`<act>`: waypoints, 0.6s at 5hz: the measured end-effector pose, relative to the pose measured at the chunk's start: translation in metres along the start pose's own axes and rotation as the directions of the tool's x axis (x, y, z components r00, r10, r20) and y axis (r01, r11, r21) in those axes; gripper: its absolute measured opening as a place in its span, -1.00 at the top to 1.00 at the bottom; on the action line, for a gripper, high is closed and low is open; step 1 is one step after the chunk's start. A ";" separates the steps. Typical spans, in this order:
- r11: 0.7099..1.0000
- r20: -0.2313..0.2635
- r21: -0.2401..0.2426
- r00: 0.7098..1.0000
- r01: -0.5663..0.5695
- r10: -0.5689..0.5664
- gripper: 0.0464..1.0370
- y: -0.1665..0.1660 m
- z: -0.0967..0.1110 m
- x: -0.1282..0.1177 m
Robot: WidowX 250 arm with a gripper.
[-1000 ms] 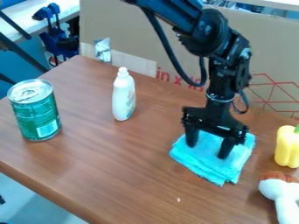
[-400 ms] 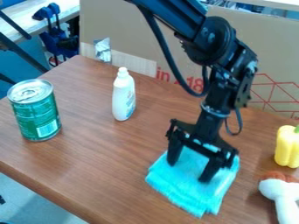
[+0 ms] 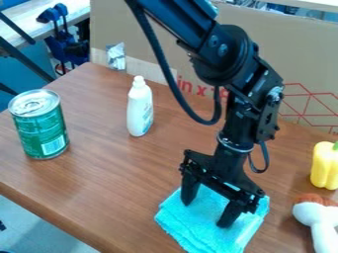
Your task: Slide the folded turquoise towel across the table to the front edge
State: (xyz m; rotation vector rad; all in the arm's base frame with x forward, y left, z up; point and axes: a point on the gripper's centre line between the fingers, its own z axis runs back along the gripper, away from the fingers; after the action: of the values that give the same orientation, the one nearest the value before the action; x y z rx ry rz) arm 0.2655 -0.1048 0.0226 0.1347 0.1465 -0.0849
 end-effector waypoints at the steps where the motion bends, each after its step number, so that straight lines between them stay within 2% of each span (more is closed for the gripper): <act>1: 1.000 0.006 -0.012 1.000 -0.025 0.025 -0.93 0.000 -0.002 -0.005; 2: 0.999 0.004 -0.010 0.999 -0.053 0.053 -0.93 0.003 -0.001 -0.012; 3: 0.995 -0.035 0.025 0.994 -0.098 0.099 -0.93 0.007 0.000 -0.021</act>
State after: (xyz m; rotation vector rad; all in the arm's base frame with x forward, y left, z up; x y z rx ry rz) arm 0.2453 -0.0965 0.0271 0.1665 0.1747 0.0144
